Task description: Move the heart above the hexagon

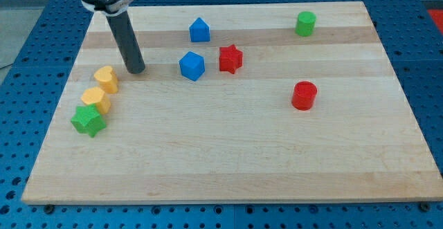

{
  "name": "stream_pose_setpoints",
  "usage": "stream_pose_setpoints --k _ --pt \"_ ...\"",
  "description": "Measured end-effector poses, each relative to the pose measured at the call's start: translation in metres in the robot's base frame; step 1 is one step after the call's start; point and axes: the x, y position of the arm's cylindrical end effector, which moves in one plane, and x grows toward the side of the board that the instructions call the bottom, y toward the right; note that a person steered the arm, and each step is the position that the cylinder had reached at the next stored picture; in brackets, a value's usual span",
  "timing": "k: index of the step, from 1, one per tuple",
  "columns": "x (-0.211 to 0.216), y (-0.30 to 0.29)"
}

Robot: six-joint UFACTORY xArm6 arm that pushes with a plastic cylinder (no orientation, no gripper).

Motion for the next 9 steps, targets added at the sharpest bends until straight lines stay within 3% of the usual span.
stream_pose_setpoints --k 1,3,6,8,9 --pt "-0.001 -0.013" --pt "0.04 -0.017" --pt "-0.02 -0.037" --pt "0.022 -0.06" --pt "0.019 -0.06"
